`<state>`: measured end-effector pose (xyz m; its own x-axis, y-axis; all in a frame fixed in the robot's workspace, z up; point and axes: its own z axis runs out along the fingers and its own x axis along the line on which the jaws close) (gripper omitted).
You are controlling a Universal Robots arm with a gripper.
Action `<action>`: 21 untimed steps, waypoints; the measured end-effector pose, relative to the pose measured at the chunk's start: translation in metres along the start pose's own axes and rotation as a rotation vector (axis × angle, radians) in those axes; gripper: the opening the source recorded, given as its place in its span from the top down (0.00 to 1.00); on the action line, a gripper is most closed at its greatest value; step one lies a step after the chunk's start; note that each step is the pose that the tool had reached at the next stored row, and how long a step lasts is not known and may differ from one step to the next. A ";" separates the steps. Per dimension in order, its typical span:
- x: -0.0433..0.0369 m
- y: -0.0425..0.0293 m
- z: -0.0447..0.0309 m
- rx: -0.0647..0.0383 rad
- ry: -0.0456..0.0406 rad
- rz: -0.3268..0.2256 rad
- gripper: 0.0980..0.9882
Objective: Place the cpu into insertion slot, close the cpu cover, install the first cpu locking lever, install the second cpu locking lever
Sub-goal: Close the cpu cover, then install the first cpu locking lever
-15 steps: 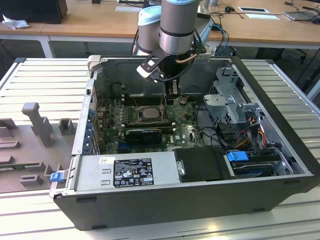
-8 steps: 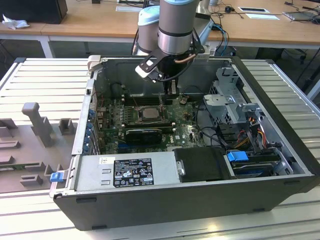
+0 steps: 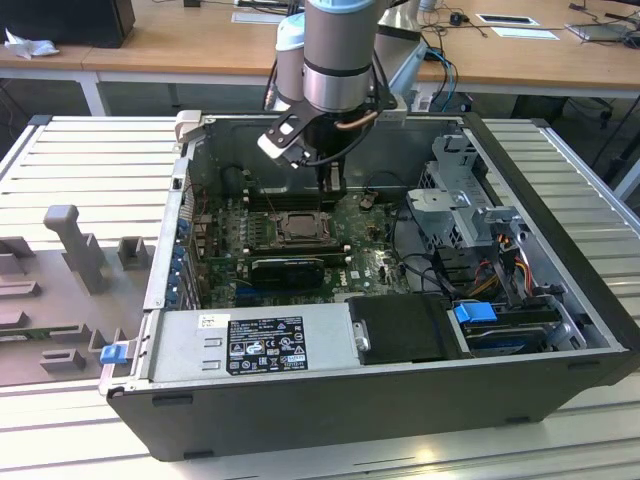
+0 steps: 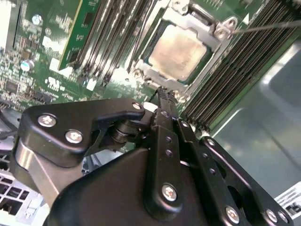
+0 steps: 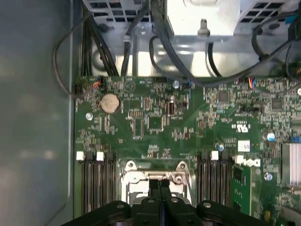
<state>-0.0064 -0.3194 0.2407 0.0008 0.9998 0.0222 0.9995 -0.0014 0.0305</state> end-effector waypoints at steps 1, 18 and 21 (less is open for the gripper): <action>0.0000 -0.0050 0.0001 0.000 0.0002 0.000 0.99; 0.0000 -0.0247 -0.0009 0.000 0.0002 0.000 0.99; 0.0000 -0.0247 -0.0014 0.000 0.0000 0.000 0.99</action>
<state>-0.0312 -0.3193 0.2414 0.0007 0.9998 0.0222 0.9995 -0.0014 0.0305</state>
